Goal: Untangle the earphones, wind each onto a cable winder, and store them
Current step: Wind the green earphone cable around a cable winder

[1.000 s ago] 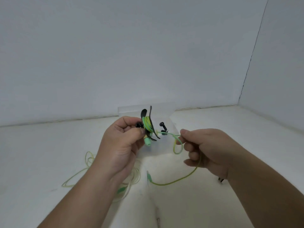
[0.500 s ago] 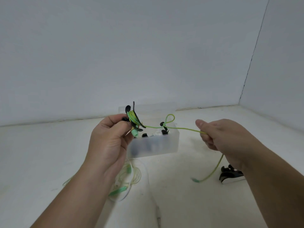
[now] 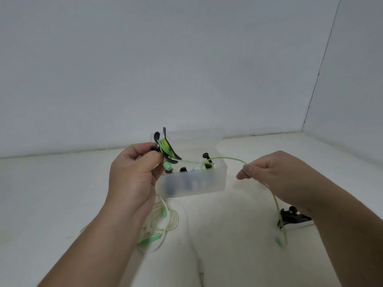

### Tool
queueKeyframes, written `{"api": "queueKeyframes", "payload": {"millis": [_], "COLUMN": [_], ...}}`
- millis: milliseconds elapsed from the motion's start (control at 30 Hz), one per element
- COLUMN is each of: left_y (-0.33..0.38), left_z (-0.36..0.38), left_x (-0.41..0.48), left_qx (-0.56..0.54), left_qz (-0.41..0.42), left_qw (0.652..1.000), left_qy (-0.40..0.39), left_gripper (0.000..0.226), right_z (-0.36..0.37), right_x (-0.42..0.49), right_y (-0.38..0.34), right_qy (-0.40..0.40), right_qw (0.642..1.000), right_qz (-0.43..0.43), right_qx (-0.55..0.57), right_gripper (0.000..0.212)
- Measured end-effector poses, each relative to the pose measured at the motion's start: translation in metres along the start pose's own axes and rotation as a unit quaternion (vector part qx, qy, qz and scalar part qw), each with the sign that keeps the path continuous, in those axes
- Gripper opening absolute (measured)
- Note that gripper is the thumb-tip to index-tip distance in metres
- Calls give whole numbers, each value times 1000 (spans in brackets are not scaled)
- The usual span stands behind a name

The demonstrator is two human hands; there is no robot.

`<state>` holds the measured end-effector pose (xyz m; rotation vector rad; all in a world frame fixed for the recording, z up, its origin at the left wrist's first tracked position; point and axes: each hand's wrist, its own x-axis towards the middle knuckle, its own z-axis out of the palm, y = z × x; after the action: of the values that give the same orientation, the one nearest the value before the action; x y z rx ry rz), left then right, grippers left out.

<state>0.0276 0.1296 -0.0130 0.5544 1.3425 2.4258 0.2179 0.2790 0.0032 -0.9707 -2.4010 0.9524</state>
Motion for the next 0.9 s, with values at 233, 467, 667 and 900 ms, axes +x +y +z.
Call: {"api": "queueKeyframes", "payload": {"millis": [233,467,667,900], "left_y": [3,4,4,2], "left_z": [0,-2,4,6], "left_x": [1,1,-6,-10], "left_qx": [-8,-8,-8,-12], "left_qz": [10,9,-5,-2], "left_qw": [999,999,1000,995], "left_qy": [30,34,-28,-96], "left_gripper": [26,26,28,24], "right_z": [1,-7,-4,17], "right_x": [14,13,12,-3], "right_y": [10,13,12,-18], "right_qy": [121,272,320,256], "right_qw": [990,957,945,955], "right_qz": [69,58,68,-137], "right_qx": [38,79,15,60], "right_gripper": [33,22,40,33]}}
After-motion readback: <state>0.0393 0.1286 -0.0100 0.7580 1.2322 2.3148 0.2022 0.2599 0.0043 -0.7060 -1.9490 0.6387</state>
